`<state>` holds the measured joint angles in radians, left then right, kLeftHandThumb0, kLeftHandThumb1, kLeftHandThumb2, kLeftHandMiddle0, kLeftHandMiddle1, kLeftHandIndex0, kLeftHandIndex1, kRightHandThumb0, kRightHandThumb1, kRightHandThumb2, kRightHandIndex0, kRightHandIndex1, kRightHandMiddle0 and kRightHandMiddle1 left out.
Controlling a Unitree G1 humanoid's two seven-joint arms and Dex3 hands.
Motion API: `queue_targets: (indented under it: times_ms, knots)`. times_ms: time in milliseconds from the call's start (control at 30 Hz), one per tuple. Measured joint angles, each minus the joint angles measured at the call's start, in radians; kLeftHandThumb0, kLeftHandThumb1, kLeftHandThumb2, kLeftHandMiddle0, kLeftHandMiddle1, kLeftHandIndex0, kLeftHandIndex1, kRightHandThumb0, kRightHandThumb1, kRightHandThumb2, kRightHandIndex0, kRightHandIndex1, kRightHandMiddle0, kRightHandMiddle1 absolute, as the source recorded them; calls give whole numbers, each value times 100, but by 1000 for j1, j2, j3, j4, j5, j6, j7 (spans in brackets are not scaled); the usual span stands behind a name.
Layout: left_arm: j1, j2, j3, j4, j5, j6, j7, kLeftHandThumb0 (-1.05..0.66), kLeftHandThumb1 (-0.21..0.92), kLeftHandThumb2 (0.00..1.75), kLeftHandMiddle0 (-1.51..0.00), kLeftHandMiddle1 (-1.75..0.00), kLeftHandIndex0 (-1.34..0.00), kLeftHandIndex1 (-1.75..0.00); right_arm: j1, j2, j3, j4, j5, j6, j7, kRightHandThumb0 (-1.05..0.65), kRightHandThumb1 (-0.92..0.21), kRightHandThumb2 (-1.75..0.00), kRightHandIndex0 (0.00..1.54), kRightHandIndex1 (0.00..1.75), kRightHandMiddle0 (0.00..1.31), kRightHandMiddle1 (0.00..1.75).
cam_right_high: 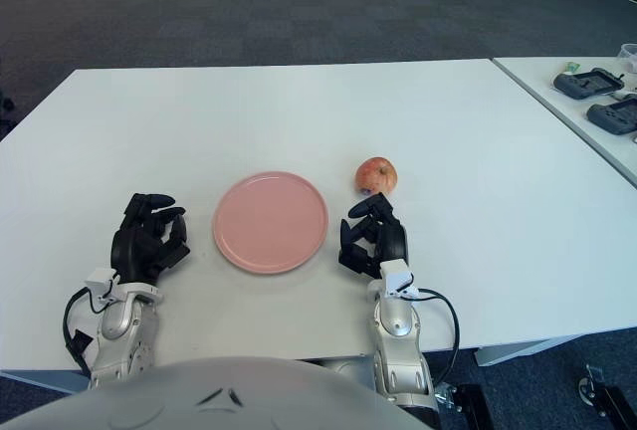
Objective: Put the apple into the plate.
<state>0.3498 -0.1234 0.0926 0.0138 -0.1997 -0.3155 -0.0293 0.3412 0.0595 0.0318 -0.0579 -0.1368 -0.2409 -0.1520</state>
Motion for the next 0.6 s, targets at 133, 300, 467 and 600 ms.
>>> queue_targets:
  times_ms: [133,300,467,600]
  knots:
    - [0,0,0,0,0,0,0,-1,48,113,-42,-173,-34,-175,0,1,0,0,0,0,0,-44,-45,-115,83,158,50,175]
    - [1,0,-1,0,0,-1,0,-1,48,114,-42,-174,-34,-175,0,1,0,0,0,0,0,-44,-45,-115,82,161,50,175]
    - [3,0,-3,0,0,-4,-1,-1,48,114,-41,-174,-35,-175,1,0,0,0,1,-3,0,-43,-46,-115,81,161,50,175]
    - [4,0,-4,1,-1,-11,-2,-1,47,115,-41,-174,-36,-175,3,-1,0,0,2,-7,1,-43,-46,-115,80,161,50,175]
